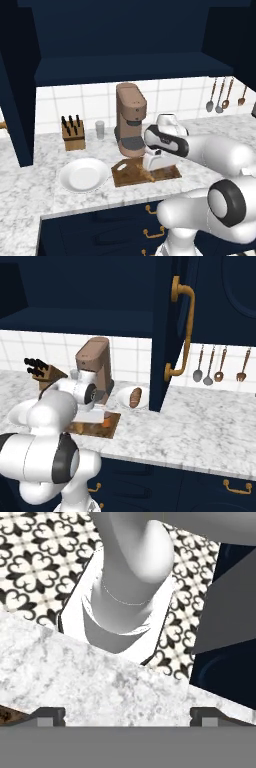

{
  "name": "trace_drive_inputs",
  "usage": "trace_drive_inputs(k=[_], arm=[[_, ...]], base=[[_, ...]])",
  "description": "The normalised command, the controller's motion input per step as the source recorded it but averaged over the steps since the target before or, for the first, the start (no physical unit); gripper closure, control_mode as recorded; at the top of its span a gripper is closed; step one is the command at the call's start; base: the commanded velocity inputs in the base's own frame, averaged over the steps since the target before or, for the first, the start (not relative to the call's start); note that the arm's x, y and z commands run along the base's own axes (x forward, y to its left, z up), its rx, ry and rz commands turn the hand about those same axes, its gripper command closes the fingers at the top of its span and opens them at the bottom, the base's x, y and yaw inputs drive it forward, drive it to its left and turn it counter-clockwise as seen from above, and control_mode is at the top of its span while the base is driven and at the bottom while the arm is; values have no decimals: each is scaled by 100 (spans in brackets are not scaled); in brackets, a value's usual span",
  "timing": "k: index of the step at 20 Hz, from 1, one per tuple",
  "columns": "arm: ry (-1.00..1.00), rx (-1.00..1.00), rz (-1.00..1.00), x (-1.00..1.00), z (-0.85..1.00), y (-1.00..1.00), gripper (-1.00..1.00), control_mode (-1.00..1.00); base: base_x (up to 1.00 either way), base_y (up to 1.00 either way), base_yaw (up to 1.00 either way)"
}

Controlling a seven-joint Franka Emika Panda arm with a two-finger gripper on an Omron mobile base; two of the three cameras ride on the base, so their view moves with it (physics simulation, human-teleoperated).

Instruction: From the different types of pastries on the counter, select a croissant and place it on the cutting board. Then retrieve a jar of jam from the cabinet and place it alongside the croissant on the cutting board.

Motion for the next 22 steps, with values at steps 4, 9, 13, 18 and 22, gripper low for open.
trace_drive_inputs(k=[4, 9, 13, 18, 22], arm=[[0, -2, 4, -5, 0, -53, -100, -100], [0, -1, 8, -8, 0, -59, -100, -100], [0, 0, 8, -8, 0, -66, -100, -100], [0, -2, 5, -23, -2, -70, -100, -100], [0, -2, 2, -38, -7, -67, -100, -100]], base=[[0, 0, 0], [0, 0, 0], [0, 0, 0], [0, 0, 0], [0, 0, 0]])
